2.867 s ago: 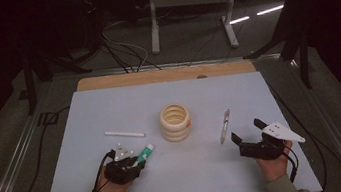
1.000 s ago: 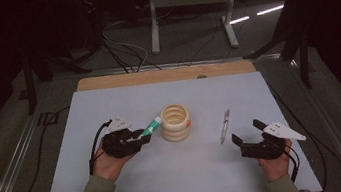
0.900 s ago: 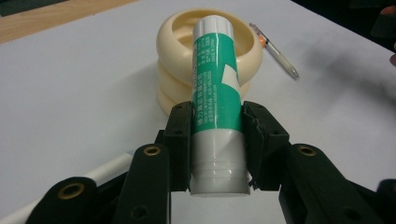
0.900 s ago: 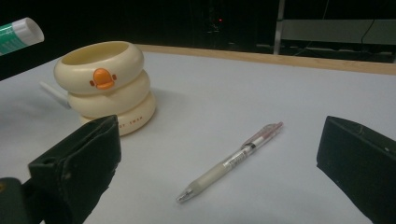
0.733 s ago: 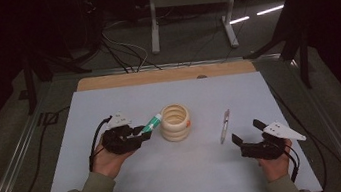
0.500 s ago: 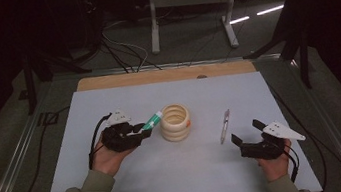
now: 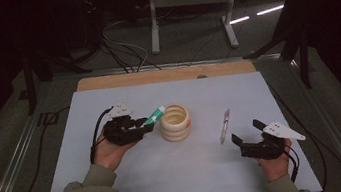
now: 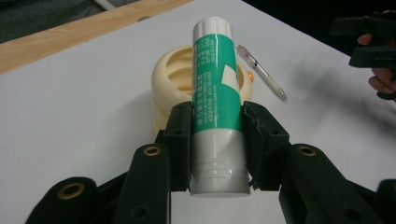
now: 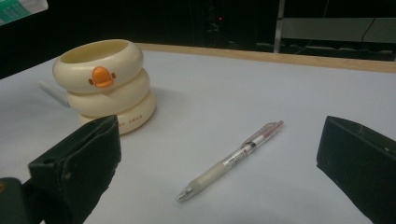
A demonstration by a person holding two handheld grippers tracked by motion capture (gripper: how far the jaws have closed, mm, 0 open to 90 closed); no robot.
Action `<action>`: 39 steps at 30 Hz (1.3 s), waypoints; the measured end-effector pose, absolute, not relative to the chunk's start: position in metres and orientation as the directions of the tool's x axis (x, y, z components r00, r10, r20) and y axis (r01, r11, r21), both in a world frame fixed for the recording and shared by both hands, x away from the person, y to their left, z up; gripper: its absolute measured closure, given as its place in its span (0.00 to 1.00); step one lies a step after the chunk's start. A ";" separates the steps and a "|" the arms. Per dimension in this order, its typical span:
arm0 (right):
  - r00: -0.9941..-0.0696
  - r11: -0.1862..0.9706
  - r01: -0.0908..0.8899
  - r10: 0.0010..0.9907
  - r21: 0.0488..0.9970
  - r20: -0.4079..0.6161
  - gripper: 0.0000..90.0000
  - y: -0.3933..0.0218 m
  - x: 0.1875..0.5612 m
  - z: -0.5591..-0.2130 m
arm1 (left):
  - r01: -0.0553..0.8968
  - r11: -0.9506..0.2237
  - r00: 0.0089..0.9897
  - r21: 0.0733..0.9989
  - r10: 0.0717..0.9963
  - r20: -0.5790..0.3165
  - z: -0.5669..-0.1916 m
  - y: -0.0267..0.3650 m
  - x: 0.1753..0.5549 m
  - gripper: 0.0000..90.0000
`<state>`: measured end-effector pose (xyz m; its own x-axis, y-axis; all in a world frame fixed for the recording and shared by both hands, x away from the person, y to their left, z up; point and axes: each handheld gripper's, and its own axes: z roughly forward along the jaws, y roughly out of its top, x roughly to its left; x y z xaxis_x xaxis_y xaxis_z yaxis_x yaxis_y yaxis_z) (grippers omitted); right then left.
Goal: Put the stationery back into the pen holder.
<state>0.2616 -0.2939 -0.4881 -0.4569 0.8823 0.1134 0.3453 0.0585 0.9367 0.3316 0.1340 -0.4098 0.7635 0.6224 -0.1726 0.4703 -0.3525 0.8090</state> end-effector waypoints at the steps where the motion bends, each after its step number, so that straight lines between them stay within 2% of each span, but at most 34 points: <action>1: -0.457 0.059 0.345 0.882 0.937 0.113 0.00 -0.294 0.262 -0.488 | 0.471 -0.355 0.764 0.808 0.621 -0.172 -0.409 0.134 0.333 0.73; 13: -0.454 0.057 0.345 0.884 0.937 0.113 0.00 -0.294 0.261 -0.488 | 0.471 -0.370 0.768 0.801 0.619 -0.166 -0.400 0.127 0.343 0.73; 39: -0.453 0.054 0.347 0.884 0.936 0.116 0.00 -0.295 0.262 -0.488 | 0.512 -0.394 0.760 0.763 0.622 -0.189 -0.406 0.106 0.365 0.73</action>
<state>0.2620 -0.2953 -0.4883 -0.4528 0.8840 0.1163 0.3467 0.0544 0.9364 0.3653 0.1055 -0.4062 0.7601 0.6216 -0.1893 0.5121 -0.3937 0.7633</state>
